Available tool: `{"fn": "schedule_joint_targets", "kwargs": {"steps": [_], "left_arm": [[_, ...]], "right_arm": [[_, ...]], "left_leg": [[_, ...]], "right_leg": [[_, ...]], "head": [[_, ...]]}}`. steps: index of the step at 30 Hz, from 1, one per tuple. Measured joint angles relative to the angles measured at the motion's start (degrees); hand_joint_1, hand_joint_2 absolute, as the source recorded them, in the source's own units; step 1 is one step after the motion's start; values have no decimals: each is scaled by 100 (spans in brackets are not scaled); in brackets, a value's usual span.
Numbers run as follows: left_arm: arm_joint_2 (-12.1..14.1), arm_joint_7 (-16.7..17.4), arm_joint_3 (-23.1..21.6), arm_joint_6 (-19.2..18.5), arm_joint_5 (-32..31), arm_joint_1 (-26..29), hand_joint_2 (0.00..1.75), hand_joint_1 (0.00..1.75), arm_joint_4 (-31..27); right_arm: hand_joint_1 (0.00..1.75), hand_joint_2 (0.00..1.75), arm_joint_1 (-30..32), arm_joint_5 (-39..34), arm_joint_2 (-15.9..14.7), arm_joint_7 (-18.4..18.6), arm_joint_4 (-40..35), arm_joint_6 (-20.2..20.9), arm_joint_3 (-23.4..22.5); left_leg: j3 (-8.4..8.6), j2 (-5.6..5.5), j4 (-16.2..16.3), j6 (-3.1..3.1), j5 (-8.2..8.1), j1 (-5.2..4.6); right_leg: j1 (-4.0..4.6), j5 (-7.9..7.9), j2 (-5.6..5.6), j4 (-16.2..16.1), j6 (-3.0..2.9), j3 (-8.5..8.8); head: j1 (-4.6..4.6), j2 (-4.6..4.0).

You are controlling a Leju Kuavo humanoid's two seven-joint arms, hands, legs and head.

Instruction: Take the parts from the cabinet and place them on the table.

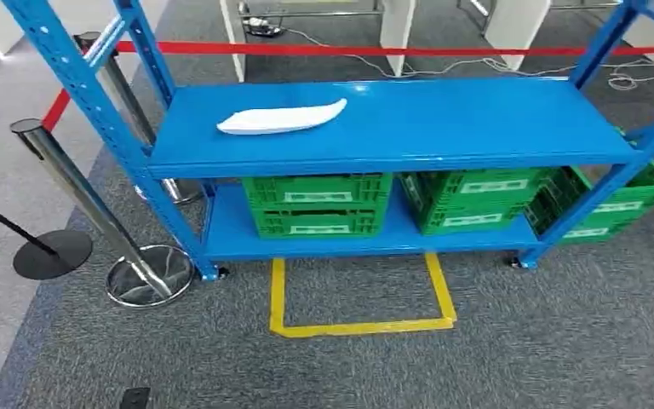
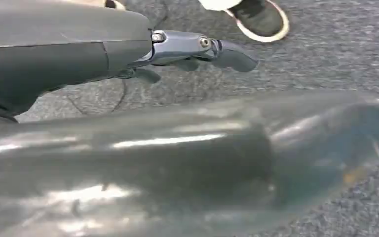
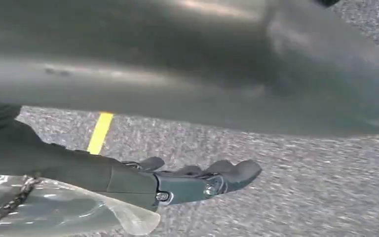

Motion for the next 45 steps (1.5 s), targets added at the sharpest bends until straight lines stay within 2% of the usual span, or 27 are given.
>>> {"fn": "schedule_joint_targets", "kwargs": {"steps": [2, 3, 4, 6, 8, 9, 12, 14, 16, 17, 18, 19, 22, 23, 24, 25, 27, 29, 31, 33, 35, 37, 38, 39, 41, 43, 45], "left_arm": [[-13, 0, -2, 0, -13, 4, 0, 0, 0], [-15, 0, -2, 0, -22, 17, 0, 0, 0], [-13, 0, -2, 0, -31, 25, 0, 0, 0], [-13, -7, -2, 0, -46, 19, 0, 0, 0], [-20, -22, -2, 0, -53, -1, 0, 0, 0], [-20, -22, -2, -2, -53, -24, 0, 0, 0], [-28, -24, -2, -2, -53, -9, 0, 0, 0], [-28, -33, -2, -4, -55, -15, 0, 0, 0], [-28, -35, -2, -4, -55, -16, 0, 0, 0], [-28, -35, -2, -4, -55, -4, 0, 0, 0], [-28, -35, -2, -4, -55, 10, 0, 0, 0], [-28, -35, -2, -4, -55, 14, 0, 0, 0], [-28, -37, 0, -4, -55, 16, 0, 0, 0], [-44, -37, -2, -9, -53, 26, 0, 0, 2], [-46, -35, -2, -7, -53, 11, 0, 0, 2], [-48, -37, -2, -9, -55, 19, 0, 0, 0], [-39, -37, 2, -4, -53, 20, 0, 0, 0], [-33, -39, 4, -4, -55, 13, 0, 0, -2], [-39, -39, 2, -7, -55, 1, 0, 0, -2], [-44, -39, 2, -4, -53, 14, 0, 0, -2], [-44, -39, 4, -4, -53, 22, 0, 0, -2], [-50, -39, 4, -4, -53, 15, 0, 0, -2], [-63, -39, 4, -4, -55, 22, 0, 0, 0], [-70, -39, 4, -4, -55, 7, 0, 0, 0], [-79, -37, 4, 0, -55, 6, 0, 0, -2], [-66, -39, 4, 2, -57, 14, 0, 0, -2], [-68, -39, 4, 2, -61, -11, 0, 0, -2]], "right_arm": [[0, 0, 11, -13, -2, 13, -2, -4, -2], [0, 0, 21, -22, -2, 48, 0, 2, -4], [0, 0, 33, -29, -2, 79, 0, 19, -7], [0, 0, 34, -26, -2, 79, 0, 37, -7], [0, 0, 37, -29, -2, 70, 7, 46, -11], [0, 0, 24, -29, -2, 66, 4, 44, -11], [0, 0, 40, -29, -4, 68, 2, 37, -22], [0, 0, 47, -29, -4, 72, 2, 28, -26], [0, 0, 24, -29, -4, 72, 2, 28, -26], [0, 0, 24, -29, -4, 72, 2, 28, -26], [0, 0, 27, -29, -7, 72, 2, 26, -28], [0, 0, 29, -29, -7, 74, 2, 26, -28], [0, 0, 31, -29, -7, 74, 2, 26, -31], [0, 0, 34, -29, -7, 83, 2, 28, -31], [0, 0, 21, -29, -9, 77, 2, 28, -31], [0, 0, 7, -31, -9, 83, 0, 31, -31], [0, 0, 11, -35, -9, 83, 0, 35, -33], [0, 0, -7, -35, -9, 79, 0, 46, -31], [0, 0, -12, -37, -9, 79, 0, 46, -31], [0, 0, 5, -39, -9, 81, 0, 46, -31], [0, 0, 32, -44, -11, 81, 0, 46, -33], [0, 0, 25, -42, -11, 81, 0, 46, -33], [0, 0, 35, -44, -11, 79, 2, 48, -33], [0, 0, 25, -44, -13, 81, 2, 59, -33], [0, 0, 29, -44, -18, 88, 0, 70, -35], [0, 0, 52, -42, -11, 88, 0, 92, -42], [0, 0, 29, -42, -11, 85, 0, 109, -54]], "left_leg": [[18, -1, 6, 11, -49, -20], [52, -6, 9, 9, -82, -21], [107, -19, 10, 3, -124, -21], [264, -28, 9, -19, -235, -21], [314, -21, -2, -65, -297, -12], [262, -22, 3, -112, -310, -12], [300, -18, 51, -184, -256, -15], [12, -7, 617, -240, -240, 3], [-509, -6, 1401, -313, -562, 47], [-718, -6, 1653, -346, -738, 72], [-832, -6, 1695, -367, -753, 102], [-844, -6, 1550, -385, -610, 132], [-527, -1, 336, -441, 432, 211], [-536, 15, 309, -461, 231, 174], [-497, 39, 198, -383, 92, 127], [-500, 36, 187, -329, 220, 120], [-418, 19, 179, -221, 221, 108], [-307, 24, 116, -151, 199, 108], [-280, 21, 116, -83, 138, 83], [-203, 11, 116, -53, 58, 45], [-72, -15, 116, -49, -36, 21], [79, -17, 108, -59, -141, 15], [92, -16, 103, -76, -189, 12], [113, -35, 106, -110, -210, 0], [156, -24, 140, -176, -195, -4], [198, -17, 180, -232, -212, -7], [-63, -11, 706, -307, -352, 11]], "right_leg": [[14, -229, 1, 642, 22, -452], [16, -122, 0, 660, 8, -554], [17, 140, 1, 445, 2, -535], [16, 890, -1, -459, -33, -280], [77, 788, -4, -616, -53, -272], [78, 845, 11, -730, -130, -176], [44, 874, 4, -875, -187, -71], [23, 861, -17, -1021, -219, 119], [15, 795, -20, -1056, -256, 229], [8, 750, -13, -1056, -262, 284], [3, 698, -1, -1056, -257, 348], [-3, 643, 10, -1057, -242, 418], [-31, 473, 14, -1063, -164, 583], [-28, 421, 14, -1032, -123, 665], [-19, 375, 16, -1030, -73, 587], [-27, 330, 11, -1063, -34, 636], [-48, 346, -8, -1052, 34, 789], [-57, 248, -12, -643, 41, 563], [-31, -68, -11, 310, 35, -69], [-9, -320, -11, 815, 4, -540], [33, 30, -7, 456, -70, -594], [106, 789, -12, -437, -166, -387], [151, 1022, -14, -661, -202, -360], [159, 715, -13, -715, -199, -372], [160, 955, 1, -777, -240, -303], [107, 970, -2, -909, -275, -103], [87, 970, -12, -970, -300, 16]], "head": [[-9, 0], [-11, 0], [-9, 0], [-9, 0], [-29, -2], [-11, 7], [-39, 7], [-77, 7], [-88, 7], [-81, 7], [-90, 9], [-98, 7], [-96, 7], [-100, 7], [-138, 9], [-127, 9], [-125, 9], [-98, 11], [-94, 11], [-92, 11], [-92, 11], [-92, 11], [-92, 11], [-96, 11], [-112, 11], [-116, 13], [-149, 13]]}}
